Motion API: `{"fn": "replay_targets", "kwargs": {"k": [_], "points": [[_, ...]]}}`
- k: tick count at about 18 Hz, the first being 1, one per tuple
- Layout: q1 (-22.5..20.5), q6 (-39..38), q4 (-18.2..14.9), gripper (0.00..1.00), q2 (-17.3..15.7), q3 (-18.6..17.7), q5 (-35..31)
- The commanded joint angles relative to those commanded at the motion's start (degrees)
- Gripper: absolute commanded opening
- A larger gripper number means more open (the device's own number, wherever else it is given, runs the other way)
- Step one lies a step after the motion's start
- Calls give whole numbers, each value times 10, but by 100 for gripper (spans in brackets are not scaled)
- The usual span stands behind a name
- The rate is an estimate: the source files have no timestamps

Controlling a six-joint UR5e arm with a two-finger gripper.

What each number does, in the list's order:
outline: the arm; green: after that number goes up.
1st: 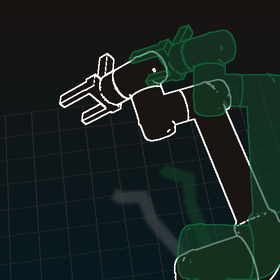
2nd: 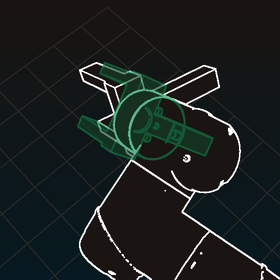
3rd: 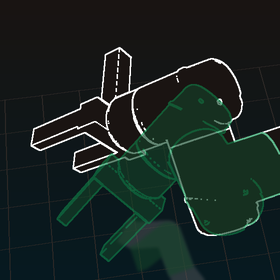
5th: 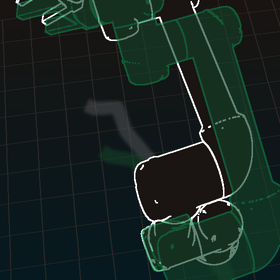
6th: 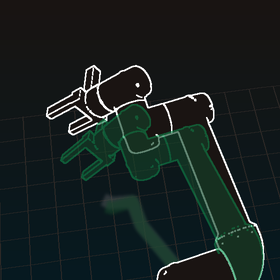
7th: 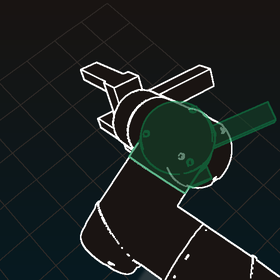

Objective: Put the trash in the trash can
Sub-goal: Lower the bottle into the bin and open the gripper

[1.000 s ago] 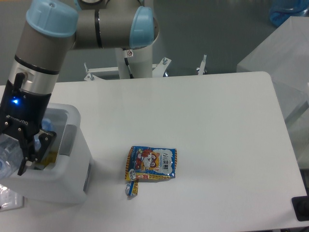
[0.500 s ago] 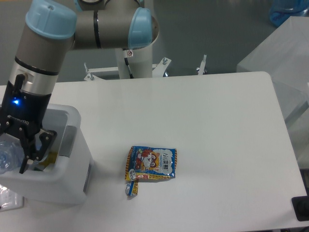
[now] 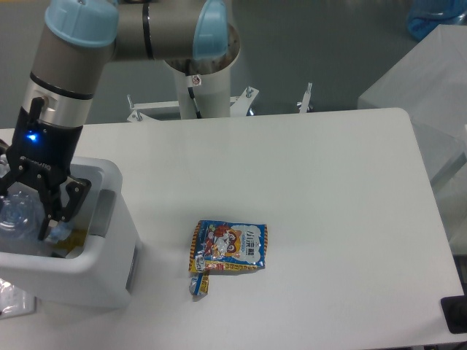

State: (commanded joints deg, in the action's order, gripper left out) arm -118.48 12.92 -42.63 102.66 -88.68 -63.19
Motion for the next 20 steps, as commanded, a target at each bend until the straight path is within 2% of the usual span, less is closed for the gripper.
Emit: {"fn": "replay_targets", "kwargs": {"k": [4, 6, 11, 15, 18, 20], "points": [[9, 1, -1, 76, 1, -4, 0], [10, 1, -1, 82, 2, -8, 0], [15, 1, -1, 84, 0, -18, 0], [13, 1, -2, 92, -7, -4, 0], [3, 1, -2, 98, -23, 3, 0], [-34, 1, -2, 99, -34, 3, 1]]}}
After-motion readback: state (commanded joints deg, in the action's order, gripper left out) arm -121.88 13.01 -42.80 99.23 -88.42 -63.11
